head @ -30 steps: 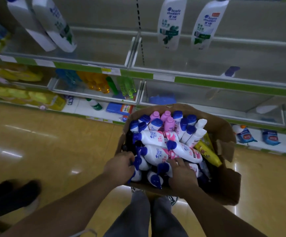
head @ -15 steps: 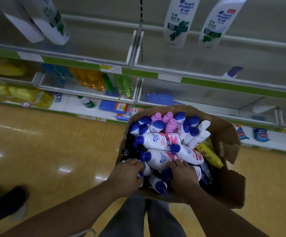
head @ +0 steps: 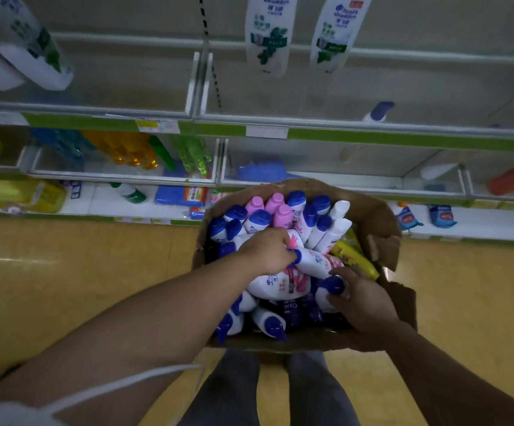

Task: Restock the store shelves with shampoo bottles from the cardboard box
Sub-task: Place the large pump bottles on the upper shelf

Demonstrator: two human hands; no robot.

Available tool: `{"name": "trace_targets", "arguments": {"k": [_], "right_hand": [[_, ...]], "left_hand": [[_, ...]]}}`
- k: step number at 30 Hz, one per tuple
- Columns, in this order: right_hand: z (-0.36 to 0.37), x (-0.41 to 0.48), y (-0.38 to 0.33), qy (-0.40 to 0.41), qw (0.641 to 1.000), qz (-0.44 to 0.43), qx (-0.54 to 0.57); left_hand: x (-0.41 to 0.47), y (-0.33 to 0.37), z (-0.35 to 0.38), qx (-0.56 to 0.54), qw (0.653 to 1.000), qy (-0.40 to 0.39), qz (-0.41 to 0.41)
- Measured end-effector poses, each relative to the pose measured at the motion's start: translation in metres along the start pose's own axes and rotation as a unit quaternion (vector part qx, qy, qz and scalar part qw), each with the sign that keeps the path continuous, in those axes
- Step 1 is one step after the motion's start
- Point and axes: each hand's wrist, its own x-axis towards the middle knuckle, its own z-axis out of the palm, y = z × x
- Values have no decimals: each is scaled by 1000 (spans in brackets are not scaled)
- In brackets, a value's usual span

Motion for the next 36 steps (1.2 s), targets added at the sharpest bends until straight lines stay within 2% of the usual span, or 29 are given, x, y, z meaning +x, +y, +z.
{"name": "trace_targets", "arguments": {"k": [3, 6, 10, 14, 20, 26, 30, 36], "right_hand": [[-9, 10, 24, 1, 999, 21, 40], [-14, 22, 46, 5, 995, 38, 93], [-15, 35, 73, -15, 986, 58, 157], [-14, 47, 89, -19, 984, 50, 168], [-1, 55, 103, -24, 986, 53, 155], [11, 50, 97, -14, 975, 85, 205], [23, 46, 89, 4, 961, 125, 247], [47, 43, 86, 5, 938, 208, 277]], "left_hand": [[18, 14, 25, 79, 996, -11, -27], [32, 17, 41, 109, 989, -53, -83], [53, 23, 46, 107, 982, -95, -120], [69, 19, 53, 84, 979, -113, -147], [75, 7, 70, 42, 979, -62, -189], [75, 11, 81, 3, 987, 5, -159], [78, 20, 87, -59, 986, 15, -153], [63, 34, 83, -50, 995, 55, -65]]}}
